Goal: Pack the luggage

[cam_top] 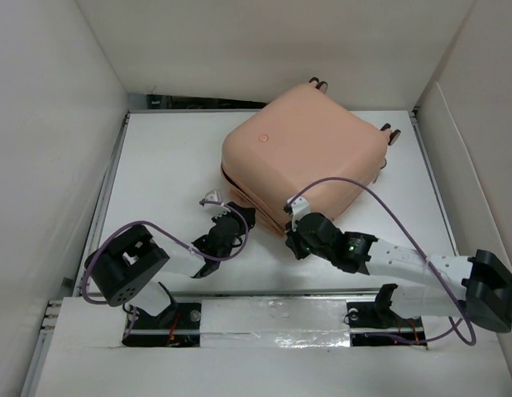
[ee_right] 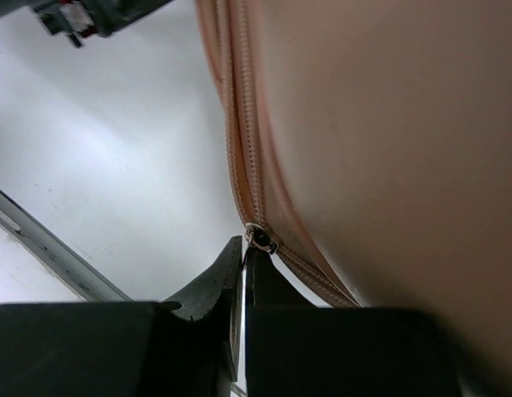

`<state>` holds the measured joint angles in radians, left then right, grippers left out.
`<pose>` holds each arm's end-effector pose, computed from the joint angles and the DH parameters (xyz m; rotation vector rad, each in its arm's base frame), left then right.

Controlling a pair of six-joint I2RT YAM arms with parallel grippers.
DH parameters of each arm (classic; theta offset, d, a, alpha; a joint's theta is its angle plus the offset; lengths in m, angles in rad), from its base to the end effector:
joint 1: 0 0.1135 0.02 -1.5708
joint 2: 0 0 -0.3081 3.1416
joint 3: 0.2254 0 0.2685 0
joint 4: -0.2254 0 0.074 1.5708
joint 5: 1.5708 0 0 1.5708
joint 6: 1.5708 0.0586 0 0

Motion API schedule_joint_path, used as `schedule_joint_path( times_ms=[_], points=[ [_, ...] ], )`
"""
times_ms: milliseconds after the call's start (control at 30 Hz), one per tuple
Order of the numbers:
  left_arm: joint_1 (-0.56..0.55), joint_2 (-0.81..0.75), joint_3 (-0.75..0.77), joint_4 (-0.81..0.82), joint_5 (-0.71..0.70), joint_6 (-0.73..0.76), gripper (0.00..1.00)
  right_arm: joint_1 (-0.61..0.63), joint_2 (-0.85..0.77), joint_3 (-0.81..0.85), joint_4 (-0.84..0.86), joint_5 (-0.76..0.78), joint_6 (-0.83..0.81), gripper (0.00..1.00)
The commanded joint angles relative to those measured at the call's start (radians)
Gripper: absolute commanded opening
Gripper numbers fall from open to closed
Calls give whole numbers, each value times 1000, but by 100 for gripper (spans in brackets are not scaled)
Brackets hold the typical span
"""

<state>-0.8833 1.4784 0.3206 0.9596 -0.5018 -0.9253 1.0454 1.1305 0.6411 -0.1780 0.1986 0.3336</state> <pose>0.1960 -0.1943 0.1800 -0.4130 1.7803 -0.8682 0.1360 0.2115 0.2408 -0.6891 2.1693 0.5269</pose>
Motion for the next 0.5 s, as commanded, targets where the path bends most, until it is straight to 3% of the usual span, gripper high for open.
schedule_joint_path(
  times_ms=[0,133,367,467],
  points=[
    [-88,23,32,149,344,32,0,36,132,124,417,-433,88,0],
    [-56,28,29,146,333,25,0,93,115,161,425,-470,73,0],
    [76,-10,31,100,347,82,0,62,-159,92,151,-324,31,0],
    [60,5,43,117,365,79,0,50,-129,92,239,-402,45,0]
  ],
)
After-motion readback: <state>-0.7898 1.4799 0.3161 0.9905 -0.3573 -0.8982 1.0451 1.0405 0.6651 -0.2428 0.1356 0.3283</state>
